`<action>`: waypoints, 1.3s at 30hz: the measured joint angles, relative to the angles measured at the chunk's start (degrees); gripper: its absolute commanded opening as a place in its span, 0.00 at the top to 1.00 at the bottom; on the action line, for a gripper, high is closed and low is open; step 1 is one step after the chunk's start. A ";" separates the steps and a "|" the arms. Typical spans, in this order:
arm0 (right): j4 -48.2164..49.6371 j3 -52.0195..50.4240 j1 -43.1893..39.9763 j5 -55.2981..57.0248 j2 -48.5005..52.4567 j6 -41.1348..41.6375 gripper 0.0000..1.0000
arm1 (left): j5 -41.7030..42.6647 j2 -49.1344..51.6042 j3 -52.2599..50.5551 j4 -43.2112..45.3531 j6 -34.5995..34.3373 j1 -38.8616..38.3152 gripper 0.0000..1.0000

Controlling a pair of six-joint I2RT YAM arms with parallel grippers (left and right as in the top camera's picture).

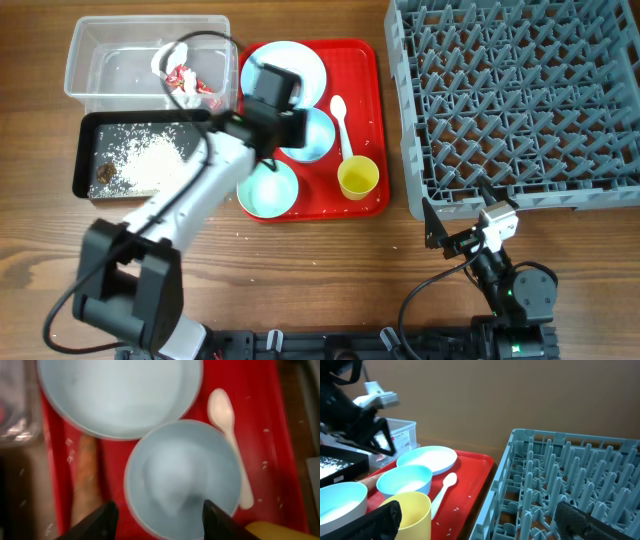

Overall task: Sort waste into correct bins and load items into the dishwasher rack
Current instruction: 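Place the emptied bowl back on the red tray with the left gripper, then grasp the carrot on the red tray with the left gripper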

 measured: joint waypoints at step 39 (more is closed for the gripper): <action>-0.02 0.00 0.00 0.00 0.00 0.02 0.00 | 0.85 17.99 5.16 -2.82 3.96 8.39 0.90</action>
